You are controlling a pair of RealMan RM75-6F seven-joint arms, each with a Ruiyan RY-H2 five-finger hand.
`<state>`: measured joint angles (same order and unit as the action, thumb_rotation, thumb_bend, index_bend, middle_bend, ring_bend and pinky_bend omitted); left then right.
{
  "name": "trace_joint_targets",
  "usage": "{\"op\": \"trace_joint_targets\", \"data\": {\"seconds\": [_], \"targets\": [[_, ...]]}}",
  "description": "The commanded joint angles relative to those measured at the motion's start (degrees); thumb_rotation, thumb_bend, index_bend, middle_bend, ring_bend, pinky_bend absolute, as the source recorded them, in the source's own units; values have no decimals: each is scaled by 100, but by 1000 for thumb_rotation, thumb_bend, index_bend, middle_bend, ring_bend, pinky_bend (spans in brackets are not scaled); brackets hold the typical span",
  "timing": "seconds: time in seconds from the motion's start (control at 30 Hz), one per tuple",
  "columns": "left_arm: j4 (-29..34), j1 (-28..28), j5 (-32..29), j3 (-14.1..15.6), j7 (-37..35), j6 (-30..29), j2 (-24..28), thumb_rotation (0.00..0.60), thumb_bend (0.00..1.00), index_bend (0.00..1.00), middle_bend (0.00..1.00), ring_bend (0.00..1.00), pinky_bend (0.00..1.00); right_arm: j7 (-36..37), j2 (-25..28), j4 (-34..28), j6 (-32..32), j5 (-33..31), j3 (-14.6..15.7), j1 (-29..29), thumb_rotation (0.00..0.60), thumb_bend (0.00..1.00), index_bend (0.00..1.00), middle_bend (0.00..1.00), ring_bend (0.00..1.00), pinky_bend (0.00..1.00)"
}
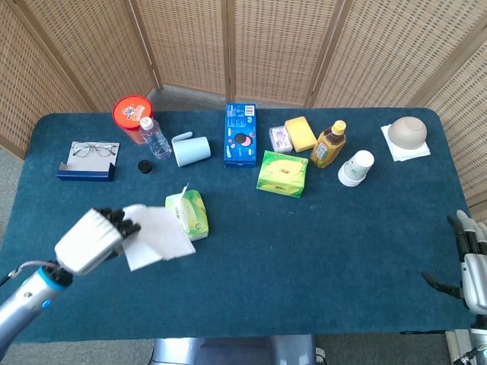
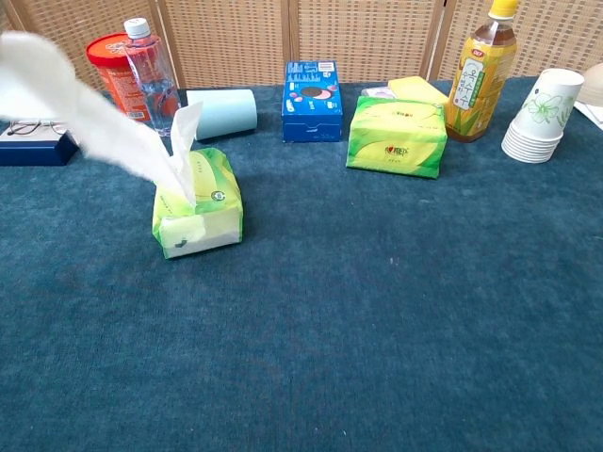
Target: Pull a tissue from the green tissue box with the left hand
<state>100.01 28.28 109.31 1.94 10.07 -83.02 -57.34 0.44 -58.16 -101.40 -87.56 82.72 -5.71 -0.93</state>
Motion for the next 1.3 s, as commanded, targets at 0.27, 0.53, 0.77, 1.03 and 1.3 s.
{"op": "trace_joint_targets", "data": {"seconds": [0.27,0.53,0.77,1.03,1.3], "targets": [[-1207,-811,815,932,-669,-553,-280,600,471,772,763,598,814,-90,-37,11,1,-4,8,-4,600,0,0,0,0,0],[-2266,-1043,514,1209,-808,55,-735,600,460,674,593,454,718,-194,-81,8,22,27,33,-22,600,0,0,0,0,0],[-1819,-1024,-154,1463,-903,1106,-331,600,0,22,0,0,111,-229,-93,16,53,8,39,-33,600,0,0,0,0,0],[-761,-1194,-452,1214,-1331,343,425,600,0,0,0,0,58,-276,-70,-10,79,69,82,-40,600,0,0,0,0,0],[-14,-1662,-1350,806,-830,-151,562,600,0,0,0,0,36,-313,-79,-20,42,108,91,-32,600,0,0,0,0,0]]}}
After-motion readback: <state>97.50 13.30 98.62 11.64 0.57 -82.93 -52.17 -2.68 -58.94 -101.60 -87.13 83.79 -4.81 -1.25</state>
